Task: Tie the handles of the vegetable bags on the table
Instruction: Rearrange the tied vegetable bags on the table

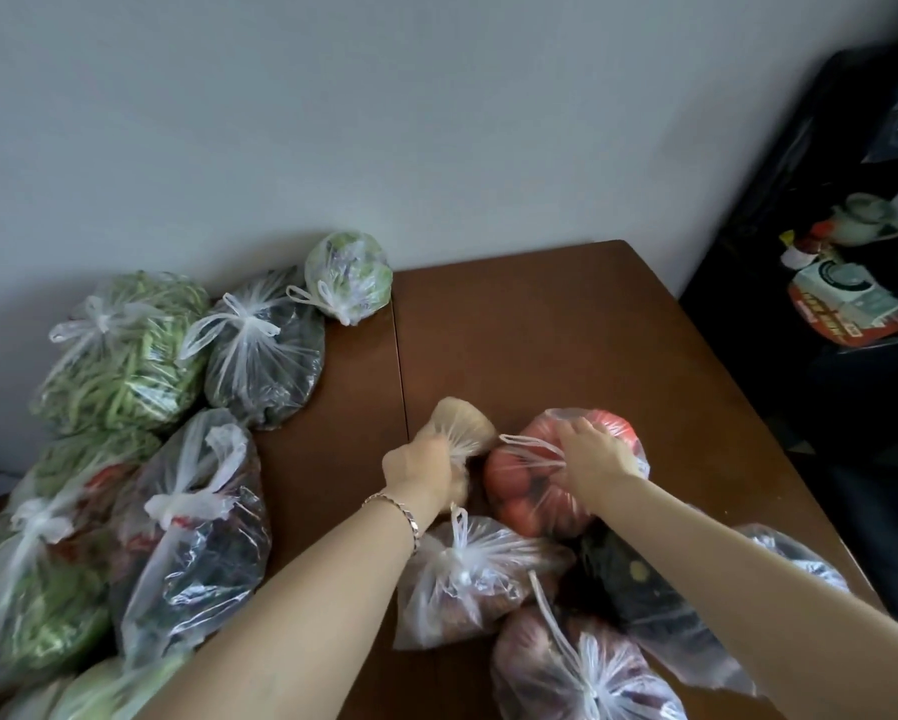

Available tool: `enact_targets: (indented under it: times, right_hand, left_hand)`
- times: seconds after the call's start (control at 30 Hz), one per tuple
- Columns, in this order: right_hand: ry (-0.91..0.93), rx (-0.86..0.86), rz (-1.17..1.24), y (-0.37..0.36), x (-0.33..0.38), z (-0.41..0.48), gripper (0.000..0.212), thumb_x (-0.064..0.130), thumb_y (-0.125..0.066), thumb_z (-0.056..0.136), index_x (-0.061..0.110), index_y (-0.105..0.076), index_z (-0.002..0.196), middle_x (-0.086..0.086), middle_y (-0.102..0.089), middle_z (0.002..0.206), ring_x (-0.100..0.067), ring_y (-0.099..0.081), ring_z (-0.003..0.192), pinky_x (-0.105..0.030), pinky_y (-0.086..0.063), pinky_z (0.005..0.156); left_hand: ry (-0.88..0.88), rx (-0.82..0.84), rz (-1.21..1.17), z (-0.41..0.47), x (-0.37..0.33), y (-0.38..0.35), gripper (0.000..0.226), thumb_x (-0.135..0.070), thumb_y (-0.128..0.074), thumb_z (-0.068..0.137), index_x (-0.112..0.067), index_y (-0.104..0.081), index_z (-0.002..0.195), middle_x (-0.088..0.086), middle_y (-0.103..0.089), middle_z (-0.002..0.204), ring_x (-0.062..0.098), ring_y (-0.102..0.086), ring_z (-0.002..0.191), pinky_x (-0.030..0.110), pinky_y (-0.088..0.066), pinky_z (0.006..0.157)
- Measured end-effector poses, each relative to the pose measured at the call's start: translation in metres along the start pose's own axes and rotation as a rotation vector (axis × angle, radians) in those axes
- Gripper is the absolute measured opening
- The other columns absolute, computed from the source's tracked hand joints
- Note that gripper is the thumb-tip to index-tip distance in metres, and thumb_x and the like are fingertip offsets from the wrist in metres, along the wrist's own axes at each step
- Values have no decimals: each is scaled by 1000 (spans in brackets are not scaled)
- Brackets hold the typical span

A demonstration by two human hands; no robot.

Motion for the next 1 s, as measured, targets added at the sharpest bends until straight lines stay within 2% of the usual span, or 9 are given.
enact_targets:
  times: [0.13, 0.2, 0.37, 0.47, 0.57, 0.67, 0.77, 0.9, 1.0]
  right_hand:
    - [-70, -8, 100, 0, -10, 7, 41, 20, -61, 86, 8, -43, 121, -11, -57, 119, -30, -54, 112, -38, -45, 87]
    - [-82, -33, 72, 3, -11, 6, 34, 17, -57, 87, 9, -44, 118, -11, -60, 114, -30, -58, 107, -37, -47, 82]
    - [-50, -90, -17, 3, 2, 8, 42, 11, -51, 87, 12, -38, 127, -9, -63, 112, -30, -61, 104, -34, -46, 76]
    - [-45, -124, -10, 2, 6, 9, 46, 10, -49, 88, 13, -33, 132, -9, -61, 115, -29, -60, 106, -35, -46, 82]
    - [-30, -142, 35, 3, 11, 13, 46, 5, -44, 87, 14, -35, 131, -10, -59, 120, -32, -58, 108, -37, -45, 85]
    - [97, -117, -24, 8, 27, 20, 43, 4, -46, 84, 16, -45, 125, -4, -54, 128, -28, -59, 107, -35, -48, 81]
    - [190, -104, -119, 23, 55, 30, 30, 7, -48, 86, 16, -58, 112, -2, -57, 118, -27, -60, 102, -31, -45, 75]
    - [341, -151, -263, 41, 110, 44, 30, 5, -45, 88, 16, -61, 111, -3, -56, 114, -24, -59, 99, -28, -43, 74]
    - [509, -147, -340, 49, 162, 54, 30, 3, -45, 88, 12, -58, 112, -2, -52, 124, -25, -56, 104, -29, -41, 78]
  left_hand:
    - [-30, -54, 110, -3, 38, 17, 25, -29, -38, 94, -16, -55, 106, 6, -65, 104, 29, -60, 100, 31, -39, 74]
    - [-16, -96, 51, -1, 64, 21, 19, -29, -38, 93, -15, -50, 90, 8, -64, 99, 31, -59, 97, 31, -36, 69]
    - [118, -236, -60, -5, 119, 39, 23, -26, -40, 94, -11, -41, 77, 16, -62, 93, 36, -57, 89, 32, -34, 65]
    - [165, -297, -77, -6, 147, 51, 23, -24, -41, 93, -9, -42, 77, 21, -62, 93, 38, -57, 89, 34, -35, 66]
    - [220, -338, -110, -3, 174, 60, 22, -21, -42, 94, -2, -50, 86, 23, -62, 97, 40, -57, 93, 37, -37, 71]
    - [273, -303, -92, 4, 185, 65, 29, -23, -40, 95, 1, -55, 101, 23, -62, 103, 39, -57, 96, 38, -42, 77]
    - [272, -211, 37, 13, 176, 67, 37, -28, -42, 95, -1, -52, 118, 20, -58, 115, 35, -55, 107, 38, -42, 86]
    - [183, -253, 132, 22, 159, 73, 46, -29, -51, 89, -11, -38, 129, 21, -33, 137, 37, -37, 123, 42, -39, 97]
    - [188, -91, 11, 24, 166, 51, 71, -45, -53, 83, -24, -21, 144, 20, -9, 151, 41, -20, 135, 47, -32, 106]
Point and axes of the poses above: each hand's wrist, its own z-axis towards the middle knuckle, its own y-axis out of the back of the hand, x = y × z, the point moved 9 cm from there along z, towards the middle knuckle
